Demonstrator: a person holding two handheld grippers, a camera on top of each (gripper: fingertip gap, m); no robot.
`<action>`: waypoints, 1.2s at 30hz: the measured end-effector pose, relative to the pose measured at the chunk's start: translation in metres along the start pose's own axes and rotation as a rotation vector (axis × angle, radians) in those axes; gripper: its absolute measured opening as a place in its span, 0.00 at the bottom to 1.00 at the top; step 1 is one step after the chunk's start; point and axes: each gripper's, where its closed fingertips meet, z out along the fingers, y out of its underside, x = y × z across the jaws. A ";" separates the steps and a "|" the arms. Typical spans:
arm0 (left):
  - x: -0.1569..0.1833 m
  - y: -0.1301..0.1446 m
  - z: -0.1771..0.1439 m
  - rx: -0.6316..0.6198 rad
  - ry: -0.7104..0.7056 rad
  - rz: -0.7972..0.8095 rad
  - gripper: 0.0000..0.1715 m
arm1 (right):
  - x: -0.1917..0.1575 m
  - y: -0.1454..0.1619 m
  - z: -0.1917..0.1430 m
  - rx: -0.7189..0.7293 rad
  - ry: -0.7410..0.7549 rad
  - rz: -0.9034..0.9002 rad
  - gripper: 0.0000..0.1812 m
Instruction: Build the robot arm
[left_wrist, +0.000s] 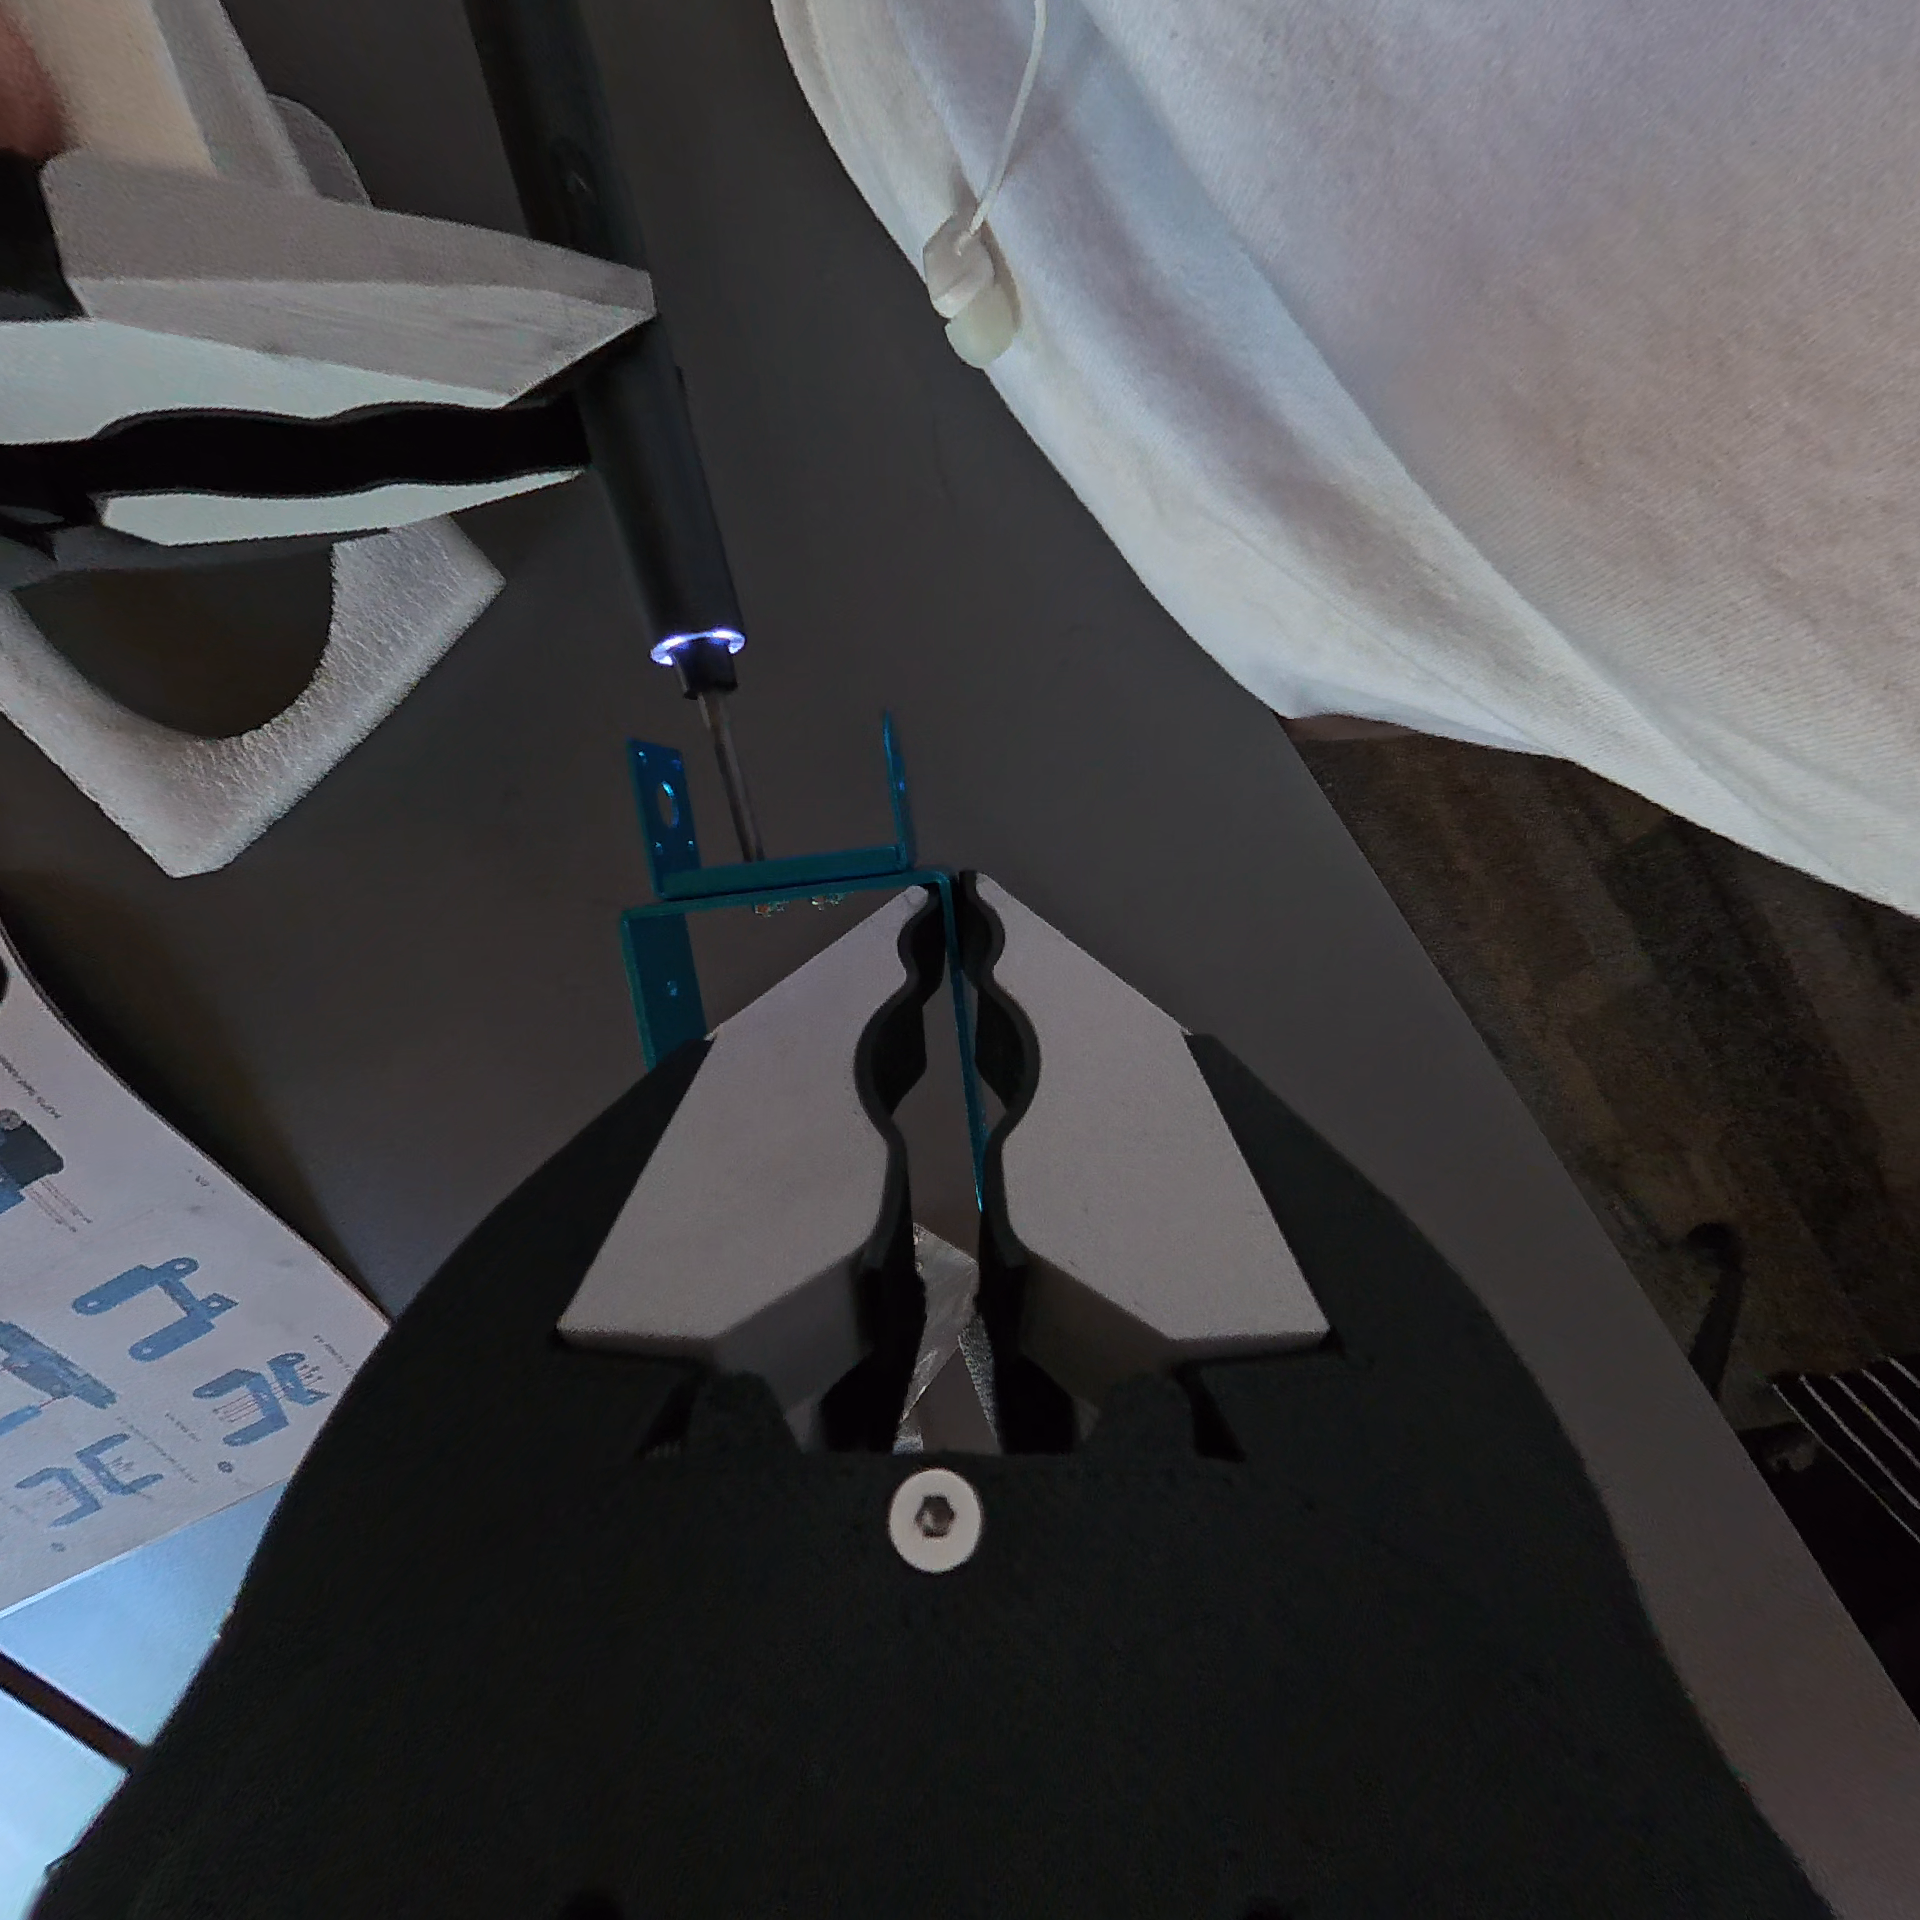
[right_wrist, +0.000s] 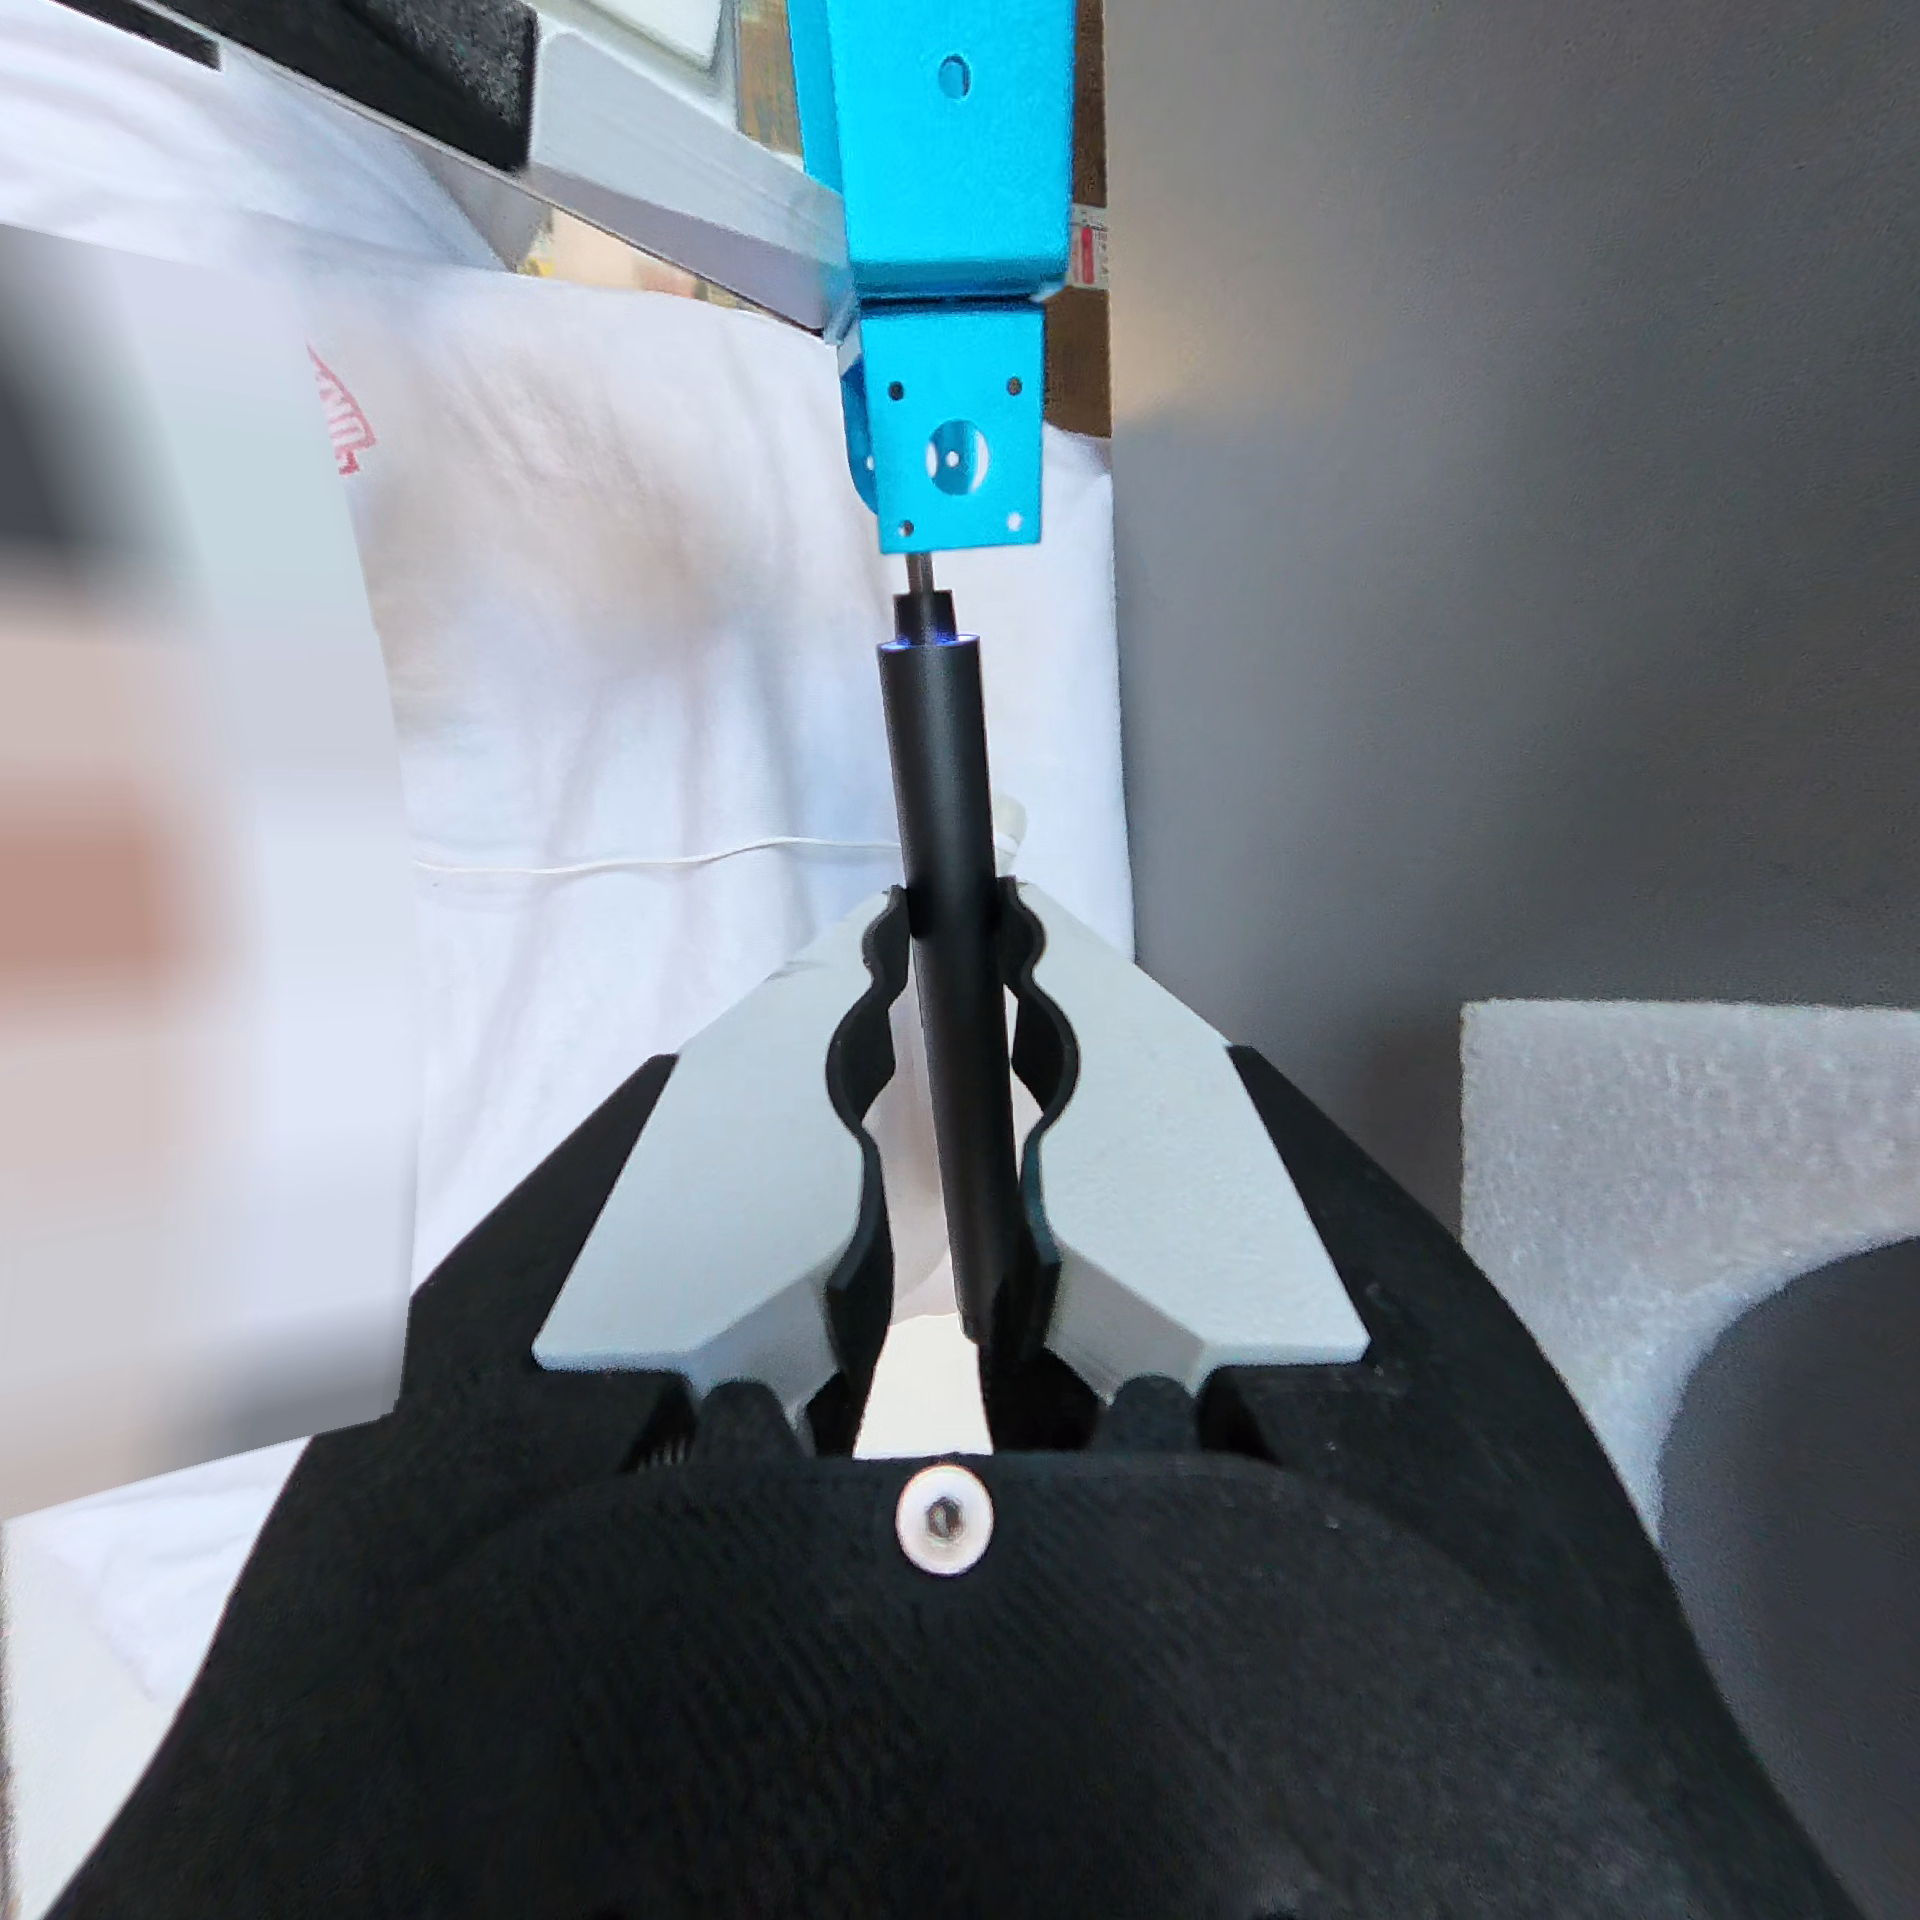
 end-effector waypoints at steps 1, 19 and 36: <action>0.000 0.000 0.000 -0.005 0.000 0.001 0.00 | 0.000 0.000 0.000 0.006 -0.006 0.007 0.08; -0.010 0.003 0.007 -0.068 -0.073 0.040 0.00 | 0.022 -0.002 -0.002 0.025 0.067 -0.064 0.09; -0.016 0.014 0.019 -0.119 -0.108 0.028 0.00 | 0.033 -0.006 -0.006 0.046 0.152 -0.135 0.08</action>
